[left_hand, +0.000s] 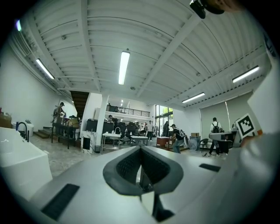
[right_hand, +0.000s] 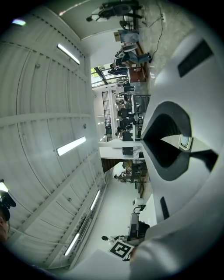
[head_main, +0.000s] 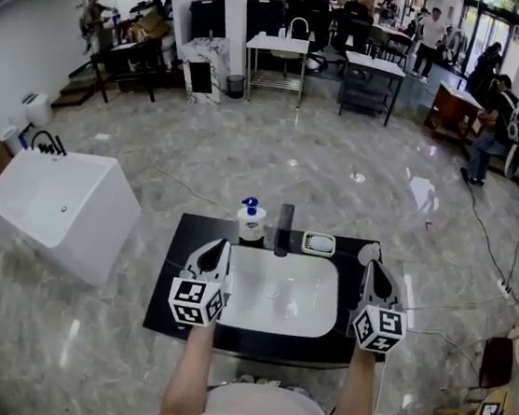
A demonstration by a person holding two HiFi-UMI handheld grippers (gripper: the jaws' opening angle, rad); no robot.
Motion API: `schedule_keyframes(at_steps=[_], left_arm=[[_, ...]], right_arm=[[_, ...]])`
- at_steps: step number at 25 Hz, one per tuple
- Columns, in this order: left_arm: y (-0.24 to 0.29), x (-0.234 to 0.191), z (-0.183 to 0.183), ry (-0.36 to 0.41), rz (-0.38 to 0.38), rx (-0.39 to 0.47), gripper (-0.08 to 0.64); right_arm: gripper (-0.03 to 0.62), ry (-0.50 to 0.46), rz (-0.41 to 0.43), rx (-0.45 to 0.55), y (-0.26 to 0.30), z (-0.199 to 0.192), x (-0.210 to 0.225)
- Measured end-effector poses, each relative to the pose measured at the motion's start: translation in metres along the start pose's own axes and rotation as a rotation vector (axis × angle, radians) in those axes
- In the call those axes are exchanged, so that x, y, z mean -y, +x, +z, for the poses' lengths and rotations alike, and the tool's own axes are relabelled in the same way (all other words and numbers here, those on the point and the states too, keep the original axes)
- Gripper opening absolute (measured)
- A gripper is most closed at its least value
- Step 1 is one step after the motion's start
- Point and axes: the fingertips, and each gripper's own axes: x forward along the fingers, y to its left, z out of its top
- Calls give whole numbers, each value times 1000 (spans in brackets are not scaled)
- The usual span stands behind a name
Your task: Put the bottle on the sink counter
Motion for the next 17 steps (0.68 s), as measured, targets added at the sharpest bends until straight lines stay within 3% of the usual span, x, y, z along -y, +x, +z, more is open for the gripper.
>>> schedule_keyframes(at_steps=[17], left_arm=[[-1, 10, 8, 3, 11, -4, 26]], right_arm=[[14, 33, 28, -13, -3, 3, 7]])
